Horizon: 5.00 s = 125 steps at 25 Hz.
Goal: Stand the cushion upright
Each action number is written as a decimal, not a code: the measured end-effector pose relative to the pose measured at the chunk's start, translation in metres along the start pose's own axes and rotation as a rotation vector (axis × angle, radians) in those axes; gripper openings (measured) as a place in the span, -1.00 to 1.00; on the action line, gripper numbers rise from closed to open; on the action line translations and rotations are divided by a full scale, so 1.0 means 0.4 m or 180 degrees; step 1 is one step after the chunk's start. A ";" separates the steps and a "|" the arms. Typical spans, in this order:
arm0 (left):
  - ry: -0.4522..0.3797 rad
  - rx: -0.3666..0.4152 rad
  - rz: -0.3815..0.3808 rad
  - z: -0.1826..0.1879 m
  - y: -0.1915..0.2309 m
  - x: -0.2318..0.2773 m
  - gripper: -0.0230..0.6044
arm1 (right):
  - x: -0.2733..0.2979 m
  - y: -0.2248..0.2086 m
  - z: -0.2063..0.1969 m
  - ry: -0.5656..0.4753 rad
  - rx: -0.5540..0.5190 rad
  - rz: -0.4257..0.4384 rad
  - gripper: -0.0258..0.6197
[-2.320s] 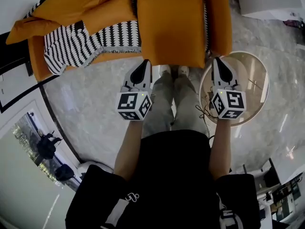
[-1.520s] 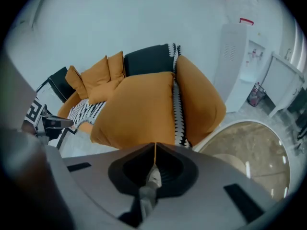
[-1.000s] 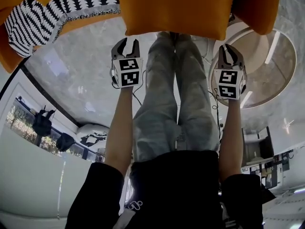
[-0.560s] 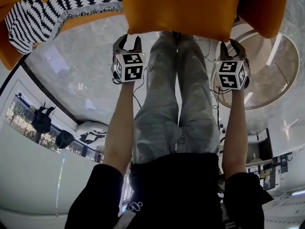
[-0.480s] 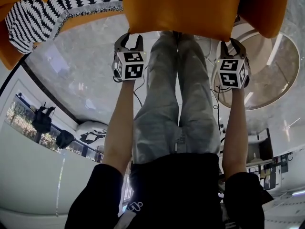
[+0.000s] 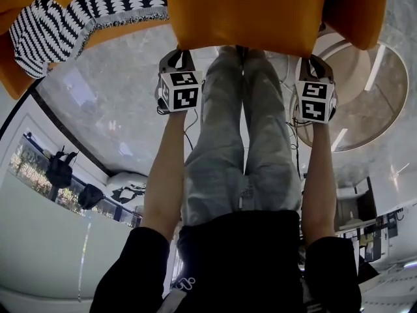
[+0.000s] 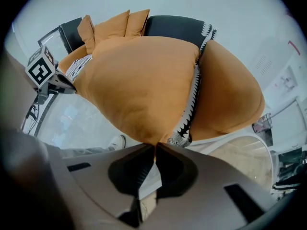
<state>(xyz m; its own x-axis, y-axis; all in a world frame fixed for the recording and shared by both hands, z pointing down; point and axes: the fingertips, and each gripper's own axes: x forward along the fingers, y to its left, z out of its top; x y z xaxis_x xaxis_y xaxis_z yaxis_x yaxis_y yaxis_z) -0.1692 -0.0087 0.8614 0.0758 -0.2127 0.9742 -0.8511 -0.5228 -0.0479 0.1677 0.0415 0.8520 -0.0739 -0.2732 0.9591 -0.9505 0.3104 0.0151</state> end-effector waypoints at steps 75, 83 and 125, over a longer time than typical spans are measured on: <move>-0.2649 -0.0215 0.0227 1.727 0.553 -0.685 -0.88 | -0.613 -0.842 1.577 -0.2266 0.0519 -0.0787 -0.88; -0.2480 -0.0391 0.0305 1.821 0.595 -0.635 -0.87 | -0.646 -0.871 1.651 -0.2354 0.0827 -0.1049 -0.87; -0.4005 -0.0604 -0.0136 0.991 -0.086 -1.551 -0.89 | -1.491 -0.219 0.997 -0.4049 0.0370 0.0307 -0.89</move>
<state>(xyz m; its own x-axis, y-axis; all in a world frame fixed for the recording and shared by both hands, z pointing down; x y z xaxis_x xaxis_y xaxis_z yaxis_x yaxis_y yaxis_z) 0.0189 -0.1862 0.1713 0.4548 -0.8862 0.0883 -0.8886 -0.4449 0.1116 0.1748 -0.1857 0.1659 -0.3178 -0.9481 0.0096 -0.9411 0.3141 -0.1254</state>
